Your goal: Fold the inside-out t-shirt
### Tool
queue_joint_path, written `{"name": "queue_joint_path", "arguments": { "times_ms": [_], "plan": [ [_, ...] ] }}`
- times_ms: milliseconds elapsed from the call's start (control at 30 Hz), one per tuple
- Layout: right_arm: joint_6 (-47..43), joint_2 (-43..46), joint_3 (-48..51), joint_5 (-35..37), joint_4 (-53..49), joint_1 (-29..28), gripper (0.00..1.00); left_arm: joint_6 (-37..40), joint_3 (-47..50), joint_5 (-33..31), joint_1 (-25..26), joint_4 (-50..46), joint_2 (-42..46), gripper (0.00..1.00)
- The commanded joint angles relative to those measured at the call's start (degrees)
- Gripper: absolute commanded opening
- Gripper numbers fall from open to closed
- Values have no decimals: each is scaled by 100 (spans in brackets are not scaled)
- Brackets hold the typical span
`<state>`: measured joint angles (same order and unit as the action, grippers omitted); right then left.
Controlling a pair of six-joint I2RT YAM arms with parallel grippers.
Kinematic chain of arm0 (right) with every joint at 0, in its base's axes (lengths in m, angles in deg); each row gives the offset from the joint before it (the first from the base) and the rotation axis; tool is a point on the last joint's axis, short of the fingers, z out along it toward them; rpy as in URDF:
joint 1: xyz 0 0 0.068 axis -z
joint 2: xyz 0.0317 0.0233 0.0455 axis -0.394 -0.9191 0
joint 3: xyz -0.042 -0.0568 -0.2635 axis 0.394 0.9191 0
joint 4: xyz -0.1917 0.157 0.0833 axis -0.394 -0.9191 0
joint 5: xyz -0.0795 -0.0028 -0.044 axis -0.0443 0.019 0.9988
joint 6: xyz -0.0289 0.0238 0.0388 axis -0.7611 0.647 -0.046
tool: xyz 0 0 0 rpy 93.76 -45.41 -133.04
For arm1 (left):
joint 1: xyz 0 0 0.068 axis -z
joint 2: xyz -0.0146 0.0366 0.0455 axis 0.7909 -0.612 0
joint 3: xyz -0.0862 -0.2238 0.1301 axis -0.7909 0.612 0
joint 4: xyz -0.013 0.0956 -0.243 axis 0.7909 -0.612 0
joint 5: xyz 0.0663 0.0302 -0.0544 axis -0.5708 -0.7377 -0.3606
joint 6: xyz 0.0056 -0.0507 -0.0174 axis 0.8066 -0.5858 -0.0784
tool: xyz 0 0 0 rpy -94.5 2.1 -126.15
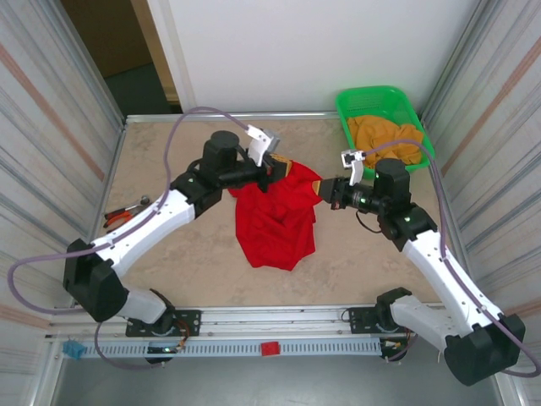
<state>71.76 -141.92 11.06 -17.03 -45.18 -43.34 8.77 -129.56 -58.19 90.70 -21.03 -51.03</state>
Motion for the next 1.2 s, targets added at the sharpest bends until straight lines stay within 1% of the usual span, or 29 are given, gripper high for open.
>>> {"name": "queue_joint_path", "arguments": {
  "times_ms": [0,33,67,100,133,167,267,333,367,433,533,633,767,833,900,933,967,1000,1033,1100,1167],
  "plan": [
    [30,-249,-17,178,134,121,0,-536,-156,974,-127,-194,277,0],
    [2,-347,-60,303,61,151,15,-693,-166,1156,-192,-200,277,0],
    [-53,-438,-119,372,-25,176,34,-931,-149,1423,-270,-100,257,0],
    [-111,-508,-187,412,-129,186,47,-1155,-136,1615,-351,4,227,0],
    [-160,-559,-260,441,-237,195,55,-1429,-104,1773,-418,157,195,0],
    [-192,-552,-309,447,-291,198,58,-1718,-41,1910,-477,402,169,0],
    [-173,-350,-423,463,-448,189,59,-2421,34,2059,-619,839,80,0],
    [-184,-149,-512,540,-600,157,58,-2953,159,2074,-721,1285,57,0],
    [-175,53,-544,575,-662,136,57,-3097,176,2098,-745,1412,49,0],
    [-139,270,-632,630,-751,33,54,-3113,148,2103,-759,1408,56,0],
    [-23,362,-805,645,-760,-216,51,-3002,98,2034,-759,1242,81,0],
    [24,318,-887,881,-648,-743,50,-2968,97,1965,-759,1192,106,0],
    [60,65,-958,1226,-480,-1432,44,-2949,82,1870,-759,1138,118,0],
    [72,-88,-989,1337,-515,-1654,41,-2940,65,1830,-759,1119,119,0],
    [128,-360,-935,1560,-541,-1815,42,-2937,51,1770,-759,1110,128,0],
    [166,-429,-914,1658,-555,-1850,45,-2933,40,1754,-759,1110,136,0],
    [217,-495,-867,1779,-544,-1879,53,-2947,38,1744,-759,1118,143,0],
    [255,-543,-818,1933,-535,-1890,57,-2964,40,1745,-759,1127,152,0],
    [285,-591,-787,2090,-526,-1892,60,-2965,38,1746,-756,1140,161,0],
    [351,-709,-755,2330,-455,-1821,60,-2982,66,1749,-735,1166,187,0],
    [473,-847,-778,2305,-351,-1678,55,-3018,112,1748,-705,1225,214,0]
  ]
}}
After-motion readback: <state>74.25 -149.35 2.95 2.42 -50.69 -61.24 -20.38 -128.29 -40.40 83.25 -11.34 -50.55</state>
